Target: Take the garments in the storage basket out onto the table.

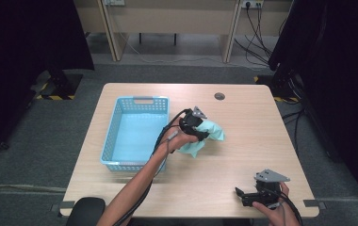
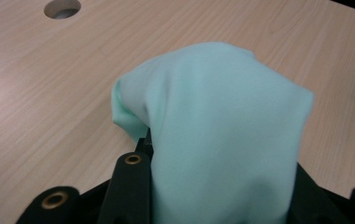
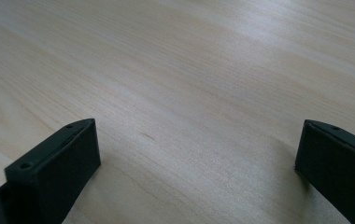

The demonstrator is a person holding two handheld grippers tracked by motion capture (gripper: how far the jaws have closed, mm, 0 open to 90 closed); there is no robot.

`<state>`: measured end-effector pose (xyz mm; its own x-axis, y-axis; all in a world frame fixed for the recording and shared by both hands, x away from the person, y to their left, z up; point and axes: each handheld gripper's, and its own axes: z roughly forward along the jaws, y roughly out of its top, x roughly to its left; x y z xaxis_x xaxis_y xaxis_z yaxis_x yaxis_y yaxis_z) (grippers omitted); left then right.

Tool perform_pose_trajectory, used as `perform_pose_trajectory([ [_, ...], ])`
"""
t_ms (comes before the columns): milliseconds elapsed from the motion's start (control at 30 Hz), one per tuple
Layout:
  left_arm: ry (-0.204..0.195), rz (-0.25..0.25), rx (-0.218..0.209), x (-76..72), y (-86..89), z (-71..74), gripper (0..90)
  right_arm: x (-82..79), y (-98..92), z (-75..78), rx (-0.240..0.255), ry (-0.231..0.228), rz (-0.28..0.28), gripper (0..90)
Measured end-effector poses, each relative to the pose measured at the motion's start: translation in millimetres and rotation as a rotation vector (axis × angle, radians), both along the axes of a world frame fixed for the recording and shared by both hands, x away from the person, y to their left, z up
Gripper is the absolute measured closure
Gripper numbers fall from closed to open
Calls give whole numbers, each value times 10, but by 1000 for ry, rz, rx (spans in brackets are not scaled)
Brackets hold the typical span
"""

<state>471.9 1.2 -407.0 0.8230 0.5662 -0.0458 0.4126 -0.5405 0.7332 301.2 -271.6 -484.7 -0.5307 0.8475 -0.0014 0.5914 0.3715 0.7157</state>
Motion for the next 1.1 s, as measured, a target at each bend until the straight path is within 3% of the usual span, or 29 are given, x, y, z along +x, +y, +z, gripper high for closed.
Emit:
perform_pose_trajectory([
  [233, 10, 1, 47, 33, -72, -129, 659, 0, 0, 0, 0, 1, 0, 2],
  [400, 8, -14, 107, 17, -137, -209, 626, -1, 1, 0, 1, 1, 0, 2],
  [567, 10, -32, 174, 8, -186, -296, 489, -2, 0, 0, 0, 0, 0, 2],
  [700, -14, -15, 172, -12, -203, -290, 329, -2, 1, 0, 1, 1, 0, 2],
  [867, -7, -30, 187, -39, -192, -253, 158, -2, 0, -1, 0, 0, 1, 2],
  [1100, -12, -16, 112, -83, -130, -99, 90, -3, 0, 0, 1, 1, 0, 2],
])
